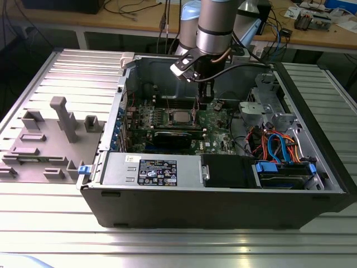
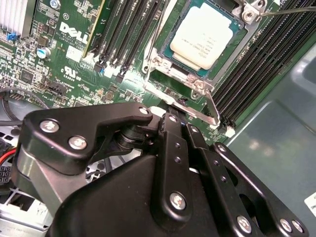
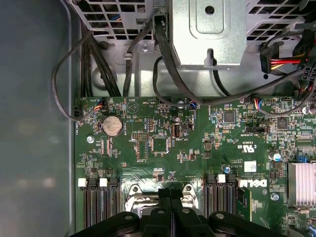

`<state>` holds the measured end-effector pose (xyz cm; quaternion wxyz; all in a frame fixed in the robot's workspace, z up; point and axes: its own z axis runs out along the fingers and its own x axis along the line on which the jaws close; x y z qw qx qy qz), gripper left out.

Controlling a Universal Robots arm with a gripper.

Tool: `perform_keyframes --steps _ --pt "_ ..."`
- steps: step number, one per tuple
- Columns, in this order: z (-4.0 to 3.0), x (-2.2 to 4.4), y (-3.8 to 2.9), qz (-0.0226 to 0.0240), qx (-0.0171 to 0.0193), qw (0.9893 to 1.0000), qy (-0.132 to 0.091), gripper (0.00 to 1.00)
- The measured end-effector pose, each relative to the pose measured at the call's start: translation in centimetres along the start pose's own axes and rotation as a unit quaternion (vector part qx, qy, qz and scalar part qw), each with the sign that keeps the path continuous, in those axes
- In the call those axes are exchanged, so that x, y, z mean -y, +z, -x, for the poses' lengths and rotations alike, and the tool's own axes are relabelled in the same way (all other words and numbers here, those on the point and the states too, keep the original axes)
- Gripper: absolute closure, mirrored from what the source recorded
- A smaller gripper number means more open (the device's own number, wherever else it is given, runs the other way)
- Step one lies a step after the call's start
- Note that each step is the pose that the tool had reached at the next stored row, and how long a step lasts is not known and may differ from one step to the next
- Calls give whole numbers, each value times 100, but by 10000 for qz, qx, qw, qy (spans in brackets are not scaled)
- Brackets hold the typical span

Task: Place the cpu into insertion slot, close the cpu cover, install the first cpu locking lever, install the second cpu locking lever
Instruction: 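Close the cpu cover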

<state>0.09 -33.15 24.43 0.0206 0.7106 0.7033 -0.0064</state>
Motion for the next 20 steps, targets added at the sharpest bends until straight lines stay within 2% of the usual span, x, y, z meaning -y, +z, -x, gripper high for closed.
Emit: perform_keyframes --steps 20 --pt "1 62 -1 0 0 10000 0 89"
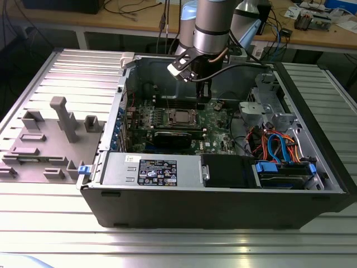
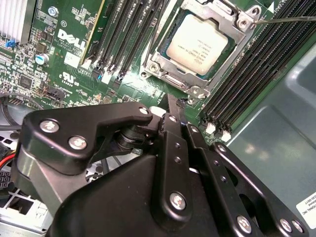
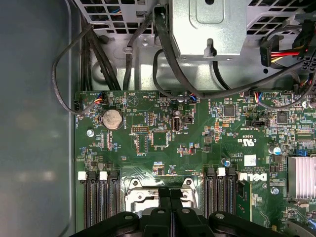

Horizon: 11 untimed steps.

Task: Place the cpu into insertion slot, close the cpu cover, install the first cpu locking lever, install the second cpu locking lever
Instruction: 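Close the cpu cover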

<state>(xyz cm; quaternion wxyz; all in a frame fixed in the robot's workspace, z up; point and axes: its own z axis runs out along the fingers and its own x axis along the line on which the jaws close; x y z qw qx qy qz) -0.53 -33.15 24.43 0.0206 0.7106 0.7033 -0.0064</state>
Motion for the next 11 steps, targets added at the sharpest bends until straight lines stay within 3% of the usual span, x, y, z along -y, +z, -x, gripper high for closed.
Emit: perform_keyframes --steps 11 --pt "1 53 -1 0 0 10000 0 89"
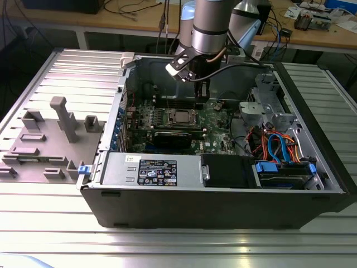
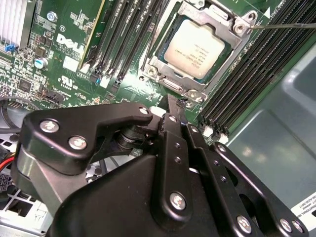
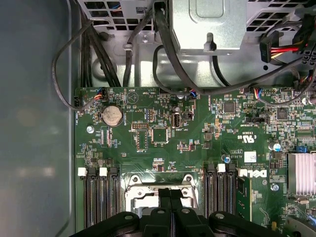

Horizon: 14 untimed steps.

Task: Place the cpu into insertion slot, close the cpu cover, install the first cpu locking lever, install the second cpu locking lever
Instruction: 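Close the cpu cover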

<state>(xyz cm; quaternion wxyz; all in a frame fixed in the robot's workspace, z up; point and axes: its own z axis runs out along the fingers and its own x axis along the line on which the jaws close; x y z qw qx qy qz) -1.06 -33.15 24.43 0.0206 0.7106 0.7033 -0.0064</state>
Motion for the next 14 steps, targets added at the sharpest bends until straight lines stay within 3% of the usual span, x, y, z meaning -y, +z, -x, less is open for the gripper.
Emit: perform_keyframes --steps 14 --pt "0 37 -1 0 0 10000 0 89"
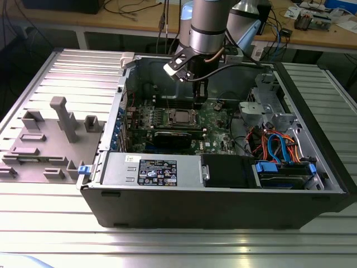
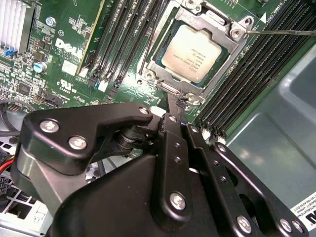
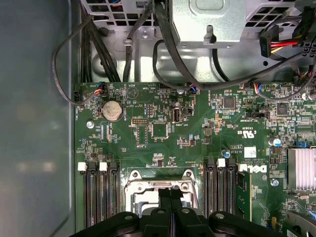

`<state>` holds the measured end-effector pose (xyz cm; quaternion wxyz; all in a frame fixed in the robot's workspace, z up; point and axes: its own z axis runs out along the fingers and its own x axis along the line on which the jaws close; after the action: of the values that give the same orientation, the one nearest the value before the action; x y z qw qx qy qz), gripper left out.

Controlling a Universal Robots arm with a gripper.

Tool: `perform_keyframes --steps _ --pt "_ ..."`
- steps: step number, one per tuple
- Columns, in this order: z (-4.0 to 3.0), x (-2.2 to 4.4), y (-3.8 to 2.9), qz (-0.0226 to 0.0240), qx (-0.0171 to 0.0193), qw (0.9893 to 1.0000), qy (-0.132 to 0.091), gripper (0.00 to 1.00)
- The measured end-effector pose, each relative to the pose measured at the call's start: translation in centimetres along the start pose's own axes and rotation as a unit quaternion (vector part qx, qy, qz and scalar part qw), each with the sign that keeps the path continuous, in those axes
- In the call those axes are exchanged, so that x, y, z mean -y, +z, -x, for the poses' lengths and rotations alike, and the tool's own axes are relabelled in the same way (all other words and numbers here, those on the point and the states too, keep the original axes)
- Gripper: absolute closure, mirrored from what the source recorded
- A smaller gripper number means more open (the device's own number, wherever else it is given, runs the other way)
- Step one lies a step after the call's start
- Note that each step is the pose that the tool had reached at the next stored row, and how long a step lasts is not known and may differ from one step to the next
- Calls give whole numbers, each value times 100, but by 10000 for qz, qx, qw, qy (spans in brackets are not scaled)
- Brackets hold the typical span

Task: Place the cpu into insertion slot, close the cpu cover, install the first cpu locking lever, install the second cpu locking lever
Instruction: 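Close the cpu cover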

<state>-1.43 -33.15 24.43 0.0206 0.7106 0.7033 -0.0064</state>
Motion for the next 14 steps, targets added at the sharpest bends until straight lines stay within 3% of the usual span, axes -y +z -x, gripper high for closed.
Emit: perform_keyframes --steps 14 --pt "0 41 5 0 0 10000 -1 89"
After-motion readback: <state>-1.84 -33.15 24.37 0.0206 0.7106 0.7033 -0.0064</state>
